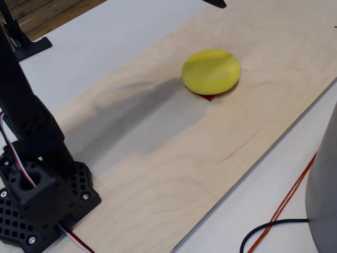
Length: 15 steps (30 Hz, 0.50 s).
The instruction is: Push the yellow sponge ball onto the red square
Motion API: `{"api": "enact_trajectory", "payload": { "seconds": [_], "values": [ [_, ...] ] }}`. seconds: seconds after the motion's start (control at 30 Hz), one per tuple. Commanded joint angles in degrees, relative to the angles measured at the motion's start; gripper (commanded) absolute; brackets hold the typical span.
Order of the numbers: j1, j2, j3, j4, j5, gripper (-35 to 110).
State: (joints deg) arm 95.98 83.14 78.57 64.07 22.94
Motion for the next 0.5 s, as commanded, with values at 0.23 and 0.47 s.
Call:
{"api": "enact_trajectory", "payload": {
  "seconds": [0.23,0.47],
  "values": [
    [-2.5,-6.9,-7.5,-8.3,-4.0,17],
    [-6.0,-12.0,-9.5,-14.2,-7.4,17]
  ]
}}
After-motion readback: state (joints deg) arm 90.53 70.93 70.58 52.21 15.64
